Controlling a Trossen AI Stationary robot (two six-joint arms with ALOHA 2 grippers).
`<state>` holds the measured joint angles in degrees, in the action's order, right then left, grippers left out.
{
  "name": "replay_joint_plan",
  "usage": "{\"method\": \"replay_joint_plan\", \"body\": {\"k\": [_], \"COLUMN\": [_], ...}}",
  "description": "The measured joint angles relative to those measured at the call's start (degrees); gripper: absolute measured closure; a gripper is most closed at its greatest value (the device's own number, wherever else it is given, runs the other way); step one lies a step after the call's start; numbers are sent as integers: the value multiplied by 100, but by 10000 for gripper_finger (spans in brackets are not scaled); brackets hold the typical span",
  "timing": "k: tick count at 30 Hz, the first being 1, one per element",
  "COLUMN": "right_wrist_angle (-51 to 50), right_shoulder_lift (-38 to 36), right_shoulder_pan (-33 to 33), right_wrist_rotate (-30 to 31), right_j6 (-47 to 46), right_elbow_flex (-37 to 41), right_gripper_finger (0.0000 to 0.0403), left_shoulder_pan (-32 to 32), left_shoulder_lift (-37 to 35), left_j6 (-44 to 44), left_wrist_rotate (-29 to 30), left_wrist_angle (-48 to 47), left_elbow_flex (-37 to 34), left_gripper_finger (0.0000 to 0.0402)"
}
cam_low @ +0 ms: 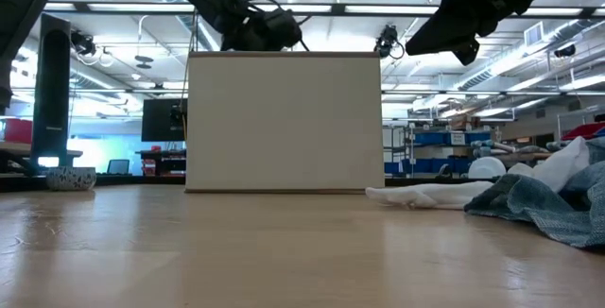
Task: Sort clothes
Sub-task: Put the gray underwear into the laundry organizer, then put the left white sock into the laundry organizer
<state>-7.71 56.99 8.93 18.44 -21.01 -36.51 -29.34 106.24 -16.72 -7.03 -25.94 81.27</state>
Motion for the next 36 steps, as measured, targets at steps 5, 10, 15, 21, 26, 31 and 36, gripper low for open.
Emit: {"method": "replay_joint_plan", "body": {"k": [5,10,15,21,26,31,36], "right_wrist_angle": [-8,-11,-17,-24,-59,-74,-461], "right_shoulder_lift": [0,0,0,0,0,7,36], "right_shoulder_pan": [0,0,-2,-1,2,114,347], "right_wrist_rotate": [0,0,-2,-4,-129,-214,-273], "right_j6": [8,8,6,-33,-39,-131,-475], "right_elbow_flex": [0,0,0,0,0,0,0], "right_gripper_finger": [364,364,364,364,364,363,342], "left_shoulder_pan": [9,164,517,1231,2083,3003,3597], "left_shoulder_lift": [-76,-433,-1114,-2063,-2938,-3833,-4584], "left_j6": [292,572,742,728,455,21,-222], "left_wrist_rotate": [-414,-269,296,765,1403,2121,2420], "left_wrist_angle": [-744,-1872,-2277,-2292,-2103,-1579,-1089], "left_elbow_flex": [712,1348,1395,980,110,-1099,-2174], "left_gripper_finger": [270,270,270,270,270,270,270]}}
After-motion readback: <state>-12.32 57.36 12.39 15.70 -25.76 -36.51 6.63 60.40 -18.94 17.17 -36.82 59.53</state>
